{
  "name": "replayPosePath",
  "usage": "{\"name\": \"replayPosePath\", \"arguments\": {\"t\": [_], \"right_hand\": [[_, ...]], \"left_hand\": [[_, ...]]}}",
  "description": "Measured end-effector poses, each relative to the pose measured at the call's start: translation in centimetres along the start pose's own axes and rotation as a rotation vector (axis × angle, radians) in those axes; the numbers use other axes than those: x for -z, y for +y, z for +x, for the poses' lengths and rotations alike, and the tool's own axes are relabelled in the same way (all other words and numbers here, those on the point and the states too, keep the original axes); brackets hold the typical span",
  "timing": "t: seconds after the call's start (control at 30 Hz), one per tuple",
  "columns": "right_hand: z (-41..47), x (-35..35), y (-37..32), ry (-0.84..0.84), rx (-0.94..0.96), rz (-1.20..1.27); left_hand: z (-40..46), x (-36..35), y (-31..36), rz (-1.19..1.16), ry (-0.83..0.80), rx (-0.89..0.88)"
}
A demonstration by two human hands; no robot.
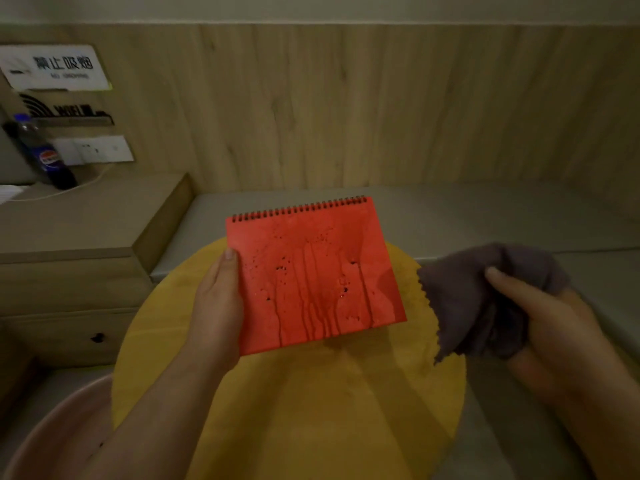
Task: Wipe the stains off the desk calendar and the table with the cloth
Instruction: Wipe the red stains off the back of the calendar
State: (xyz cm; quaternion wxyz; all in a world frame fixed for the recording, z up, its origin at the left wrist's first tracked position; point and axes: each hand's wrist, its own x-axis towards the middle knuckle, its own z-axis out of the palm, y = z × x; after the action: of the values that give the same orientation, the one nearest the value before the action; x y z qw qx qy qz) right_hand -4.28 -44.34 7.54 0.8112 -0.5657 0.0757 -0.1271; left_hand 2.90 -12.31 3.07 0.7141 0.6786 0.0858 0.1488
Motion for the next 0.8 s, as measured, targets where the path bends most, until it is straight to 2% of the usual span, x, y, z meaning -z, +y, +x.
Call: {"name": "replayPosePath", "arguments": {"t": [0.07,0.2,0.33,0.53,0.8], "right_hand": [[0.6,-1.8,-1.5,-0.103,0.101,-0.040],[2.9,-5.1,-3.2,-0.063,0.292,-0.144],[4.2,-7.4,-4.5,-0.131,0.378,-0.244],[4.7,-8.4,-5.1,-0.140,0.540,-0.591],[4.1,-8.1,-3.6,-0.123,0.666,-0.738]], "left_hand": [[-1.2,0.7,1.1,-0.027,-0.022,0.053],[-3.4,1.3,3.1,-0.002,-0.004,0.059],[-5.0,1.7,4.3,-0.009,-0.051,0.097],[-6.6,2.3,6.1,-0.044,-0.043,0.106],[-7.7,2.3,6.5,-0.066,-0.046,0.132]]}}
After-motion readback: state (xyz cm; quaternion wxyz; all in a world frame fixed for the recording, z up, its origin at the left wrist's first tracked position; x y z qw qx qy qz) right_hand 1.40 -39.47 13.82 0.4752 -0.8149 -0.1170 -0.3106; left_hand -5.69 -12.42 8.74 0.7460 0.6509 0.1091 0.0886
